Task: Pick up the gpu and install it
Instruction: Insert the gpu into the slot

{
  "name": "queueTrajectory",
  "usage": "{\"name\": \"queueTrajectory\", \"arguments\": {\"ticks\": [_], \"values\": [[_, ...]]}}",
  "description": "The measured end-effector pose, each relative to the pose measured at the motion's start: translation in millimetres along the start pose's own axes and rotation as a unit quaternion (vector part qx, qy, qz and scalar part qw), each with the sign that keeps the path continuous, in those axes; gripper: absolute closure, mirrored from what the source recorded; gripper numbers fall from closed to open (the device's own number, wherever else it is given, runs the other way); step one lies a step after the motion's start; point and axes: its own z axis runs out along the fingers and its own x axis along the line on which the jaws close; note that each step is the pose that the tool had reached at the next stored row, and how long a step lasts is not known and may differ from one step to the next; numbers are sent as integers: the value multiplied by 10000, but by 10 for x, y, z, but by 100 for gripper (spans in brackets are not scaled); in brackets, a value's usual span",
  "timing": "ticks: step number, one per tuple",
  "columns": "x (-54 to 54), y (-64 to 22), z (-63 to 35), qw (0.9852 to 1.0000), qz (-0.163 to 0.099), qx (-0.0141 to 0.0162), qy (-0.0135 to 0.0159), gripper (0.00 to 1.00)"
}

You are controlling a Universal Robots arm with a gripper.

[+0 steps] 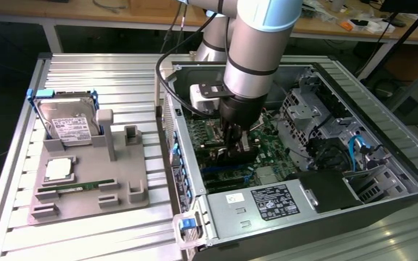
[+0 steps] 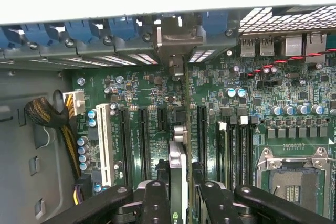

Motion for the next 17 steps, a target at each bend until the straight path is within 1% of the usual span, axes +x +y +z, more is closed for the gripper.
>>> {"name": "queueTrajectory", "arguments": {"ticks": [2,4,6,8,10,11,12,17], "values": [[0,0,0,10000,0,0,-1,73],[0,0,-1,10000,0,-1,-8,73],[1,0,-1,10000,0,-2,-36,73],[1,-1,0,10000,2,-3,-92,73],[1,0,0,9999,4,-6,-153,73],[1,0,0,9998,5,-8,-189,73],[0,0,0,9998,5,-9,-210,73],[1,0,0,9998,6,-9,-211,73]]}}
